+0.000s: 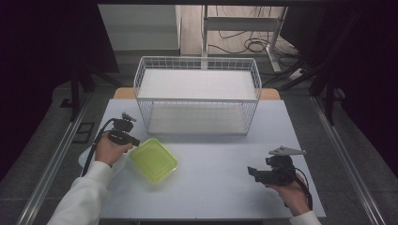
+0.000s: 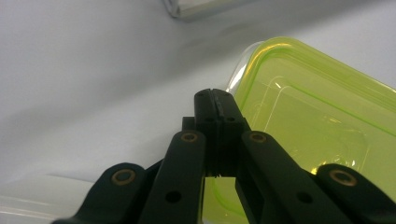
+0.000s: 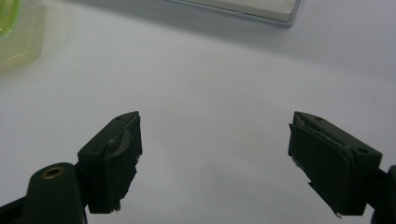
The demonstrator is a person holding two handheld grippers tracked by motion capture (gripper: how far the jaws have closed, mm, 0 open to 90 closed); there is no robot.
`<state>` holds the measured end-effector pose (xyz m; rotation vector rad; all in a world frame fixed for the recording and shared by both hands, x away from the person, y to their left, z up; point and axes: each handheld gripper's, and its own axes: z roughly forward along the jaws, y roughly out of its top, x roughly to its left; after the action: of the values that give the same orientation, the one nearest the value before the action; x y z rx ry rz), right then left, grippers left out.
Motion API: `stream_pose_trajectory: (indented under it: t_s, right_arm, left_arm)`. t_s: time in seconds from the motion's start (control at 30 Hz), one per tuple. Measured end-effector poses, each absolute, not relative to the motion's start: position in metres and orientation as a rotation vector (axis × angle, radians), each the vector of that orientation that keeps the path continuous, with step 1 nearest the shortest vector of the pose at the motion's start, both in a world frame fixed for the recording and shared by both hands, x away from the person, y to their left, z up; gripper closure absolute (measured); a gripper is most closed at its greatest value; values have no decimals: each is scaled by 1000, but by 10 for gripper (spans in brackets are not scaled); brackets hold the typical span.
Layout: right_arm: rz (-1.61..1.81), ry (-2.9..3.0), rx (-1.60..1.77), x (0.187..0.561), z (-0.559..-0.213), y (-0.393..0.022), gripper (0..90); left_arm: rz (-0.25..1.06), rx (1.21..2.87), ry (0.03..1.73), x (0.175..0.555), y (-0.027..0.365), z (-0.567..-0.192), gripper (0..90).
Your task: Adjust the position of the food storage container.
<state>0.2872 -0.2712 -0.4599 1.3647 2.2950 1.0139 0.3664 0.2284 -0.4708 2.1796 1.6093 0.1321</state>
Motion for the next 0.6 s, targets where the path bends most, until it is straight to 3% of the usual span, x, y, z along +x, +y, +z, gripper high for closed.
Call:
stream_pose_trajectory:
  t_s: [0.6]
  right_arm:
    - [1013,2304,1357,286,-460,-269,171]
  left_arm:
    - [30,2210,1459,336,187,-472,899]
